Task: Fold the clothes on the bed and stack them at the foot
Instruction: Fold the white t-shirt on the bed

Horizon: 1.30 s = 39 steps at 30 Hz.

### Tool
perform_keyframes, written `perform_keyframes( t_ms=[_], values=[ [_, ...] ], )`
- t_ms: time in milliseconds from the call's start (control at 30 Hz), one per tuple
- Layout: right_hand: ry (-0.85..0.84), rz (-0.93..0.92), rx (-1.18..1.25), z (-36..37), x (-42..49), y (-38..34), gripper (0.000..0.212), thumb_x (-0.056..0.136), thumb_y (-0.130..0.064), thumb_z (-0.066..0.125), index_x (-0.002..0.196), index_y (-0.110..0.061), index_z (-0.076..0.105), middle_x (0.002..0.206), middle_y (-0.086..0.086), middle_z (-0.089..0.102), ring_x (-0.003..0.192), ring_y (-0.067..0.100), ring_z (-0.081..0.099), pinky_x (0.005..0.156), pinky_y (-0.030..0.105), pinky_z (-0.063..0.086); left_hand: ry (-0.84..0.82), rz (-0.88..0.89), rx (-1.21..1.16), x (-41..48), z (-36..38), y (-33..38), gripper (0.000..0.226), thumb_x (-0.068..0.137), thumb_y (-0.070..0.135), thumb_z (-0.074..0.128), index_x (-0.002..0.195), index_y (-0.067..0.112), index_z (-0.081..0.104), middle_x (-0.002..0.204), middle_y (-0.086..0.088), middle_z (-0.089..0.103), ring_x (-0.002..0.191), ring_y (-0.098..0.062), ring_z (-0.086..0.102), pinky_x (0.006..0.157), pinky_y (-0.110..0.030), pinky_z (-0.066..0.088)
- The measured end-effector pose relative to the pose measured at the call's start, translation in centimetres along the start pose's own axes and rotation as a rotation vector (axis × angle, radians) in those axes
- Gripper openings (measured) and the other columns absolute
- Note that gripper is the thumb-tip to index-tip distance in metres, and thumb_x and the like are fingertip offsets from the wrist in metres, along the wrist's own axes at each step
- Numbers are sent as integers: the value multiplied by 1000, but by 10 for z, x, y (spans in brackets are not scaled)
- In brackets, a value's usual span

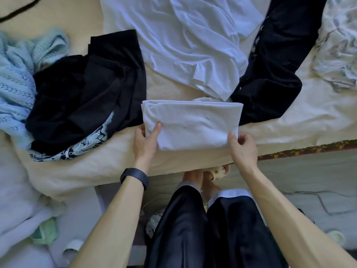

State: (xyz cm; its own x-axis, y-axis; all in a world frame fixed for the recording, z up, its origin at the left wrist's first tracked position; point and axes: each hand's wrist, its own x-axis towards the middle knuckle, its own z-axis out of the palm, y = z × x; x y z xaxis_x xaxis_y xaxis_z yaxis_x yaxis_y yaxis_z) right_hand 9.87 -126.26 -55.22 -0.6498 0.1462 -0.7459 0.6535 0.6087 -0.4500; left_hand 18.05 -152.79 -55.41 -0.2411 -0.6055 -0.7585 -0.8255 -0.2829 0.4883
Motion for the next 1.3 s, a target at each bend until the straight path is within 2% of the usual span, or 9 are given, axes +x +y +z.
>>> perform_keyframes(
  t_ms=[133, 233, 333, 533, 667, 800, 900, 1033, 1300],
  values=[
    [-83, 85, 88, -9, 15, -18, 51, 82, -66, 69, 107, -24, 56, 99, -13, 61, 88, 4, 60, 65, 24, 41, -49, 1, -58, 17, -5, 13, 46, 75, 56, 78, 103, 25, 61, 108, 4, 70, 98, -14, 69, 82, -32, 56],
    [-156, 84, 35, -15, 25, -30, 52, 81, -71, 68, 89, -19, 65, 81, -9, 71, 69, 11, 66, 57, 26, 46, -153, -43, -167, 22, -12, 20, 41, 86, 42, 77, 115, 16, 63, 113, -1, 74, 106, -20, 71, 89, -37, 57],
    [-277, 78, 118, -21, 32, -44, 44, 84, -62, 71, 85, -18, 77, 77, -8, 77, 66, 9, 73, 52, 21, 52, -285, -18, -204, 19, -21, 30, 29, 93, 35, 71, 117, 19, 68, 115, -1, 75, 106, -19, 71, 86, -36, 58],
    [-435, -102, 185, -54, 21, -53, 12, 98, -37, 65, 106, -30, 72, 96, -5, 77, 87, 16, 75, 65, 31, 59, -311, -51, -261, -19, -32, 58, 29, 95, 32, 67, 120, 17, 64, 118, -4, 73, 111, -23, 69, 85, -39, 57],
    [-500, -134, 345, -111, -2, -59, 19, 101, -22, 63, 118, -24, 70, 112, 0, 76, 101, 20, 74, 75, 31, 58, -398, 47, -287, -69, -35, 93, 43, 87, 33, 74, 125, 19, 63, 122, -6, 72, 112, -26, 69, 86, -42, 58],
    [-512, -237, 474, -196, -44, -75, 31, 86, -28, 72, 115, -40, 72, 119, -4, 74, 106, 16, 71, 80, 29, 56, -641, 132, -320, -131, -27, 139, 51, 85, 32, 78, 134, 25, 62, 131, -9, 66, 119, -30, 64, 92, -47, 56],
    [-453, -360, 473, -277, -85, -87, 32, 84, -40, 73, 116, -41, 73, 118, -3, 74, 105, 18, 72, 76, 32, 61, -760, 177, -248, -191, -4, 169, 50, 90, 34, 74, 137, 29, 59, 135, -8, 64, 122, -32, 62, 93, -52, 55],
    [-189, -468, 457, -389, -125, -96, 17, 97, -33, 68, 114, -33, 69, 113, 4, 74, 102, 25, 71, 85, 49, 60, -701, 327, -134, -290, 40, 220, 37, 81, 42, 75, 117, 33, 69, 116, -7, 70, 98, -28, 69, 85, -48, 56],
    [235, -697, 639, -596, -200, -85, 18, 96, -41, 67, 108, -27, 70, 94, -11, 76, 79, 4, 73, 59, 27, 60, -825, 755, -31, -487, 148, 355, 49, 73, 44, 78, 117, 25, 65, 95, 0, 74, 80, -20, 71, 77, -45, 56]
  ],
)
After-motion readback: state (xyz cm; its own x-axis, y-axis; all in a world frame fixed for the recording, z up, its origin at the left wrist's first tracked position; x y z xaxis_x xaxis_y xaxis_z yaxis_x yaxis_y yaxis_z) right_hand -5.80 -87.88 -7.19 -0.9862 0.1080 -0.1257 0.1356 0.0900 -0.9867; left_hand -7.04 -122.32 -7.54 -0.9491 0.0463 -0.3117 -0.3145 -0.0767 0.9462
